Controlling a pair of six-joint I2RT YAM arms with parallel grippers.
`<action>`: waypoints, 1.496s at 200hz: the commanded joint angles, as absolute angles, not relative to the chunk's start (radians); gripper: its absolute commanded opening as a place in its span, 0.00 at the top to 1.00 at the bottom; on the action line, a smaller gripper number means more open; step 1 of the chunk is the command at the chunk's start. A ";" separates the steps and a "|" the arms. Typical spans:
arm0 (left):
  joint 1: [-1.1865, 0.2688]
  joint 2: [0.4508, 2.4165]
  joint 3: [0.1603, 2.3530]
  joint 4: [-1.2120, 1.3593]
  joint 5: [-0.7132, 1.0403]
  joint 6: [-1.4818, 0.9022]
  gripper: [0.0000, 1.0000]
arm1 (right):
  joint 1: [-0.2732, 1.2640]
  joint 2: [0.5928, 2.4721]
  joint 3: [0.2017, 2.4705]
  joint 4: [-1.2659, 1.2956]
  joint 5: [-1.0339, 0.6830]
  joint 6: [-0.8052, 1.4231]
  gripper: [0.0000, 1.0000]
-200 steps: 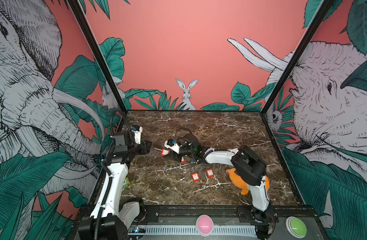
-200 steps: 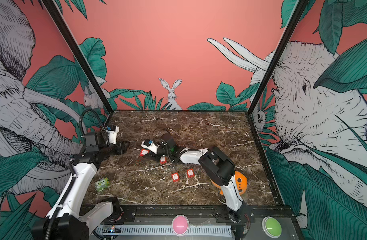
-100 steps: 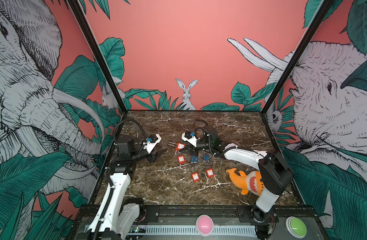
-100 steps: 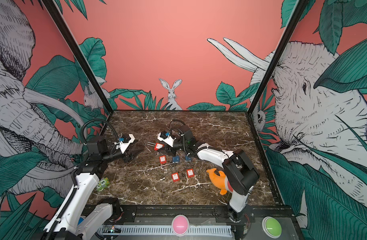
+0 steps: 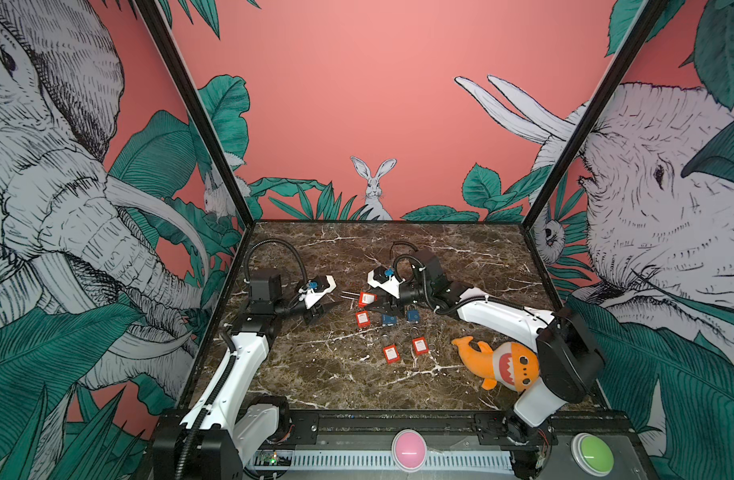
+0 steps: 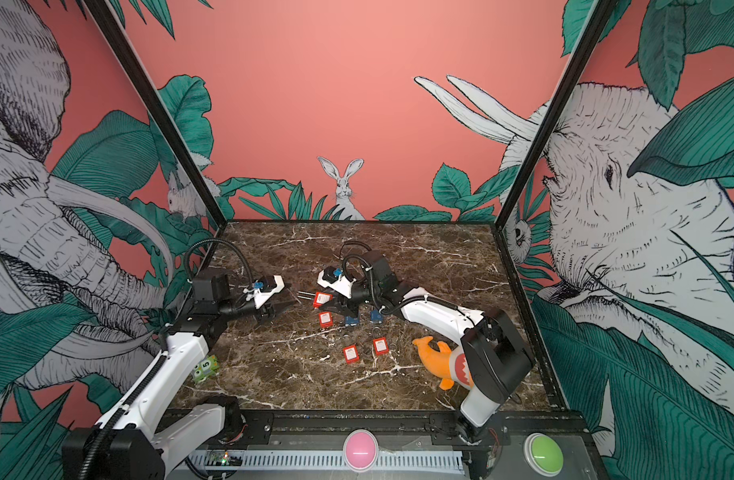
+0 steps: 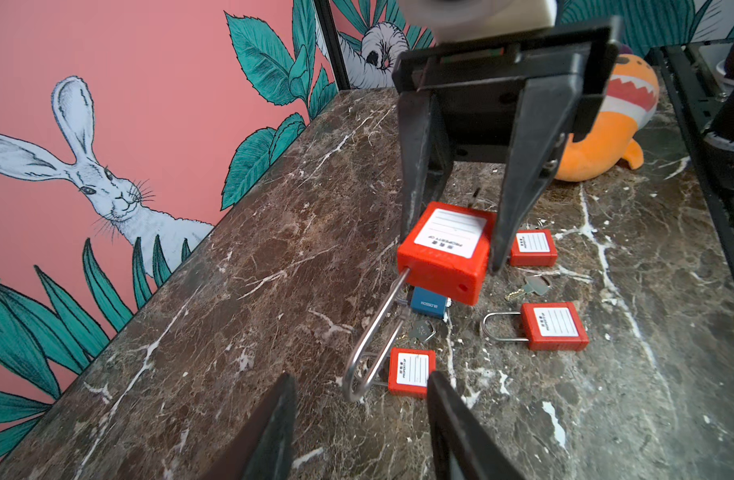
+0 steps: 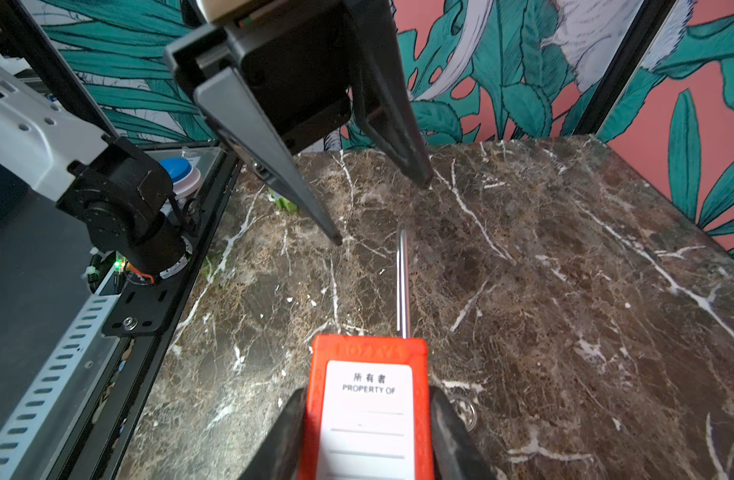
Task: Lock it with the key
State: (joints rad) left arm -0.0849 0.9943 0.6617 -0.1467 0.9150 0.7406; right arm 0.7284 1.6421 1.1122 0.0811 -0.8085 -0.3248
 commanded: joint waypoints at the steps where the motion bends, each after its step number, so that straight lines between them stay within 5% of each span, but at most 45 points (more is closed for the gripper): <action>1: -0.093 0.961 0.620 -0.078 0.899 0.718 0.48 | 0.729 1.620 1.146 0.051 -0.853 -0.363 0.72; 113: -0.114 1.014 0.677 -0.220 0.986 0.820 0.68 | 0.731 1.628 1.221 -0.044 -0.914 -0.401 0.72; 180: -0.123 1.058 0.719 -0.291 1.055 0.857 1.00 | 0.730 1.623 1.233 -0.100 -0.893 -0.480 0.68; 204: -0.124 1.076 0.740 -0.344 1.087 0.879 1.00 | 0.730 1.617 1.232 -0.100 -0.863 -0.518 0.62; 249: -0.124 1.070 0.718 -0.265 1.145 0.784 1.00 | 0.729 1.566 1.184 -0.110 -0.756 -0.581 0.31; 299: -0.181 1.078 0.687 -0.163 1.137 0.699 1.00 | 0.675 1.555 1.199 -0.345 -0.729 -0.622 0.36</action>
State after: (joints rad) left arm -0.1505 1.0843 0.6971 -0.2245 1.0992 0.7357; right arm 0.7059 1.5723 1.1904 -0.2371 -0.7433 -0.5789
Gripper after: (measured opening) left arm 0.058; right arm 0.658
